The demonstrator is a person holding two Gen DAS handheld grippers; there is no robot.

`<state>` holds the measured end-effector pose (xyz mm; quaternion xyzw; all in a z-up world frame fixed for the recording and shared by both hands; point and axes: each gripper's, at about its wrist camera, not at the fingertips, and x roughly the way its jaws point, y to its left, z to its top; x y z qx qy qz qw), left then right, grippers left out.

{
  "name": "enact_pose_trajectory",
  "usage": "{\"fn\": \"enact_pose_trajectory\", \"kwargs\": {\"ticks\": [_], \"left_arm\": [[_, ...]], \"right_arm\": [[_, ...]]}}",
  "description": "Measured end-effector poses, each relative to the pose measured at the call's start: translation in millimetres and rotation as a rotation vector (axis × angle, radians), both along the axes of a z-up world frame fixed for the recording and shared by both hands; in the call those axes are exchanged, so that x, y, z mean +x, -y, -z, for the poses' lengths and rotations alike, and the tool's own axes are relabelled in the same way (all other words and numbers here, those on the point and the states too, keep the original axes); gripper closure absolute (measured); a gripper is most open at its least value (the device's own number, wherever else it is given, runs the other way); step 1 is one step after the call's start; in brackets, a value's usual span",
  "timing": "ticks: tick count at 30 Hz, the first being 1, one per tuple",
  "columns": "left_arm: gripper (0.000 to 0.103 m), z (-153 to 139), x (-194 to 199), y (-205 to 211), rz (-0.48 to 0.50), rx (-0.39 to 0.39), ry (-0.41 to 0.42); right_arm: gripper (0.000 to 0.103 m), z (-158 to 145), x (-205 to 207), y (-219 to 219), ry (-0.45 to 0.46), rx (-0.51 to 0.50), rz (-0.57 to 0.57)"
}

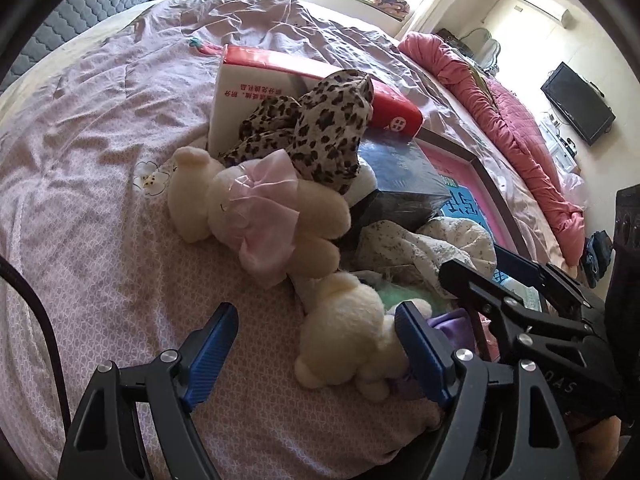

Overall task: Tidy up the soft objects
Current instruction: 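Grasp the cream teddy bear with the left tool while the right tool grasps the white floral cloth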

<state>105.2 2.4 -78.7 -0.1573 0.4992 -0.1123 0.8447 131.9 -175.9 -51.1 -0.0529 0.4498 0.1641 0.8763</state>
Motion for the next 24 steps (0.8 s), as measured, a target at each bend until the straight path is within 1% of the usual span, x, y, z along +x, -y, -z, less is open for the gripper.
{"fn": "enact_pose_trajectory", "kwargs": {"ticks": [3,5,7,8,9,10,11,12,13,15,17,18,19,20,24], "left_arm": [[0.025,1.2,0.8,-0.8,0.003,-0.017,-0.001],[0.028,1.6,2.8,-1.1,0.010,-0.032,0.001],[0.031,2.9,4.8,-0.9,0.017,-0.041,0.000],[0.032,3.1,5.0,-0.7,0.019,-0.046,0.000],[0.037,3.4,5.8,-0.8,0.023,-0.056,0.000],[0.042,3.4,6.6,-0.1,0.032,-0.067,0.002],[0.044,3.2,6.9,0.7,0.038,-0.070,0.003],[0.048,2.7,7.1,2.3,0.047,-0.071,0.006],[0.056,1.5,6.8,3.9,0.060,-0.077,0.014],[0.059,-0.9,5.9,7.8,0.076,-0.067,0.026],[0.064,-3.7,4.4,11.9,0.092,-0.049,0.044],[0.069,-4.4,4.1,13.1,0.095,-0.041,0.050],[0.070,-5.0,4.0,14.0,0.097,-0.036,0.052],[0.071,-5.9,3.8,14.7,0.098,-0.031,0.058],[0.072,-10.3,0.3,19.7,0.105,0.001,0.080]], "right_arm": [[0.027,0.5,2.1,-1.3,0.011,0.004,-0.009],[0.027,2.8,4.0,-4.3,0.019,-0.024,-0.018],[0.034,5.7,5.1,-6.4,0.011,-0.037,-0.027],[0.044,6.3,5.1,-6.4,0.009,-0.035,-0.030],[0.051,6.9,5.2,-6.8,0.010,-0.028,-0.036],[0.053,7.5,4.9,-7.2,0.010,-0.023,-0.042],[0.056,8.1,4.6,-7.9,0.011,-0.023,-0.045],[0.058,9.1,4.6,-8.5,0.009,-0.026,-0.047],[0.059,9.1,4.2,-8.0,0.013,-0.025,-0.045],[0.064,9.1,5.0,-0.2,0.008,0.013,-0.025],[0.076,9.1,6.6,8.5,-0.001,0.056,0.003],[0.082,8.5,7.1,15.0,-0.006,0.095,0.015],[0.085,7.1,6.4,19.3,-0.003,0.119,0.019],[0.087,6.1,5.6,20.1,-0.002,0.126,0.019],[0.088,3.8,1.2,20.6,0.006,0.142,0.012]]}}
